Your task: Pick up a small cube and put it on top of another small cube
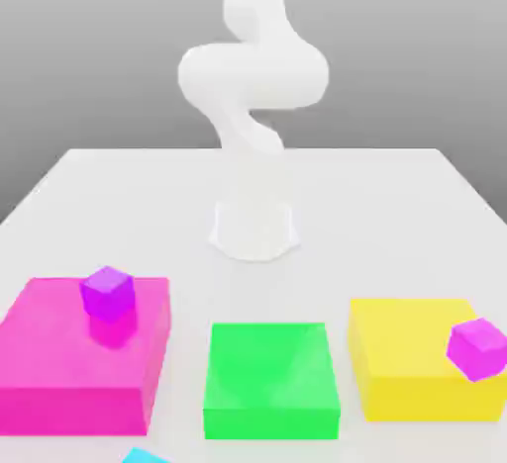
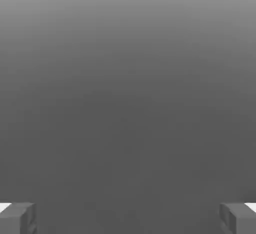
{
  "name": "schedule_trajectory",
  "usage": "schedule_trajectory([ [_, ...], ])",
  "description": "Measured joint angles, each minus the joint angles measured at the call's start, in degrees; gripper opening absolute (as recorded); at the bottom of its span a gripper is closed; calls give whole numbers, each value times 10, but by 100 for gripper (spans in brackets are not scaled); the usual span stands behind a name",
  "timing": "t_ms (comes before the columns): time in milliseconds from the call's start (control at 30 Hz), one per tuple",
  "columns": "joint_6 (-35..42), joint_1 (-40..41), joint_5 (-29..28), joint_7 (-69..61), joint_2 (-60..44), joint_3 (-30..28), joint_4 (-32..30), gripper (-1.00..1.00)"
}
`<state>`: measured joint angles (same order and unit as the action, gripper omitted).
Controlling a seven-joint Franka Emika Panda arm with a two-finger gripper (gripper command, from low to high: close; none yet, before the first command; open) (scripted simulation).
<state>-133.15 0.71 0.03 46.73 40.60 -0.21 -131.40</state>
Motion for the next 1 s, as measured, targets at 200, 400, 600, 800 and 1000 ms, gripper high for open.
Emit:
schedule_trajectory([
  [200,-34,16,1,22,-128,-7,9,0],
  [400,-66,29,2,43,-253,-16,18,0],
  [600,-99,44,8,61,-377,-26,28,0],
  [800,-131,58,18,75,-502,-33,37,0],
  [1000,-166,71,33,86,-627,-40,47,0],
])
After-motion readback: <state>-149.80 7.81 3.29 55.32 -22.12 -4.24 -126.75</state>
